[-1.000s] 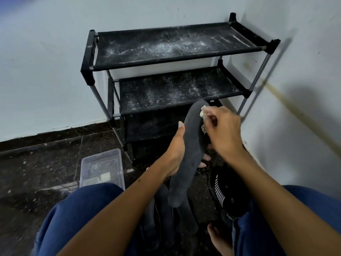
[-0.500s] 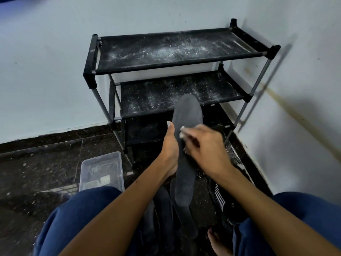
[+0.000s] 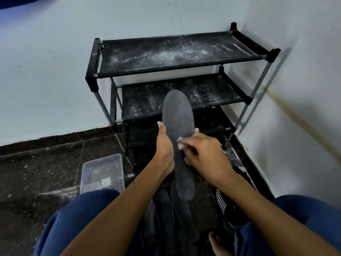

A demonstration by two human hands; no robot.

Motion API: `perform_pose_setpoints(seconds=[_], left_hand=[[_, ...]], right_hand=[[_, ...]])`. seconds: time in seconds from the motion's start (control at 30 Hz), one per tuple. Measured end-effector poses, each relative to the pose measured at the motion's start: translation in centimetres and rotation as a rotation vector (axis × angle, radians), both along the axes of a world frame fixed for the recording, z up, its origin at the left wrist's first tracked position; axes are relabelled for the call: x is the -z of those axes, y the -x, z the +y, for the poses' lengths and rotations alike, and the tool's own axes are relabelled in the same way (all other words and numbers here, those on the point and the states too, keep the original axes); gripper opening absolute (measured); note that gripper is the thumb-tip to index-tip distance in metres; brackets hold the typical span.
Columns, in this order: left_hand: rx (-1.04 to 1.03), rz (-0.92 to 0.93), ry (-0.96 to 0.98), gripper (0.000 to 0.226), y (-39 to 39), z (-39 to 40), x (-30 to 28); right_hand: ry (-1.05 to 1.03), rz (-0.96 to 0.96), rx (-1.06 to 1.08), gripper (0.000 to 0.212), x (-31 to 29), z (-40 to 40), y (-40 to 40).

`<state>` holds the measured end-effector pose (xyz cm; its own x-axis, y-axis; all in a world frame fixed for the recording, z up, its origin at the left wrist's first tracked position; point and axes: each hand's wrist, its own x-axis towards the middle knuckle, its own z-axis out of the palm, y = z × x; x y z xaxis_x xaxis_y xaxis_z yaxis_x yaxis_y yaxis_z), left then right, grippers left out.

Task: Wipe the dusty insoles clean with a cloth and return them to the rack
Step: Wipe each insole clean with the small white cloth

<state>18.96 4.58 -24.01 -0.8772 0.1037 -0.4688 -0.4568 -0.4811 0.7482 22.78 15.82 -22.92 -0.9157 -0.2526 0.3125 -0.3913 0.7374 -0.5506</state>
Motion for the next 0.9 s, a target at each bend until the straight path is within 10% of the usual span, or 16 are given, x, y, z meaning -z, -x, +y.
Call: perform_pose_setpoints(seconds=[0.9], left_hand=[[0.075, 0.051, -0.166, 0.091, 0.6, -1.3, -1.2]], right_hand=[[0.116, 0.121, -0.031, 0.014, 0.8, 0.1, 0.5]])
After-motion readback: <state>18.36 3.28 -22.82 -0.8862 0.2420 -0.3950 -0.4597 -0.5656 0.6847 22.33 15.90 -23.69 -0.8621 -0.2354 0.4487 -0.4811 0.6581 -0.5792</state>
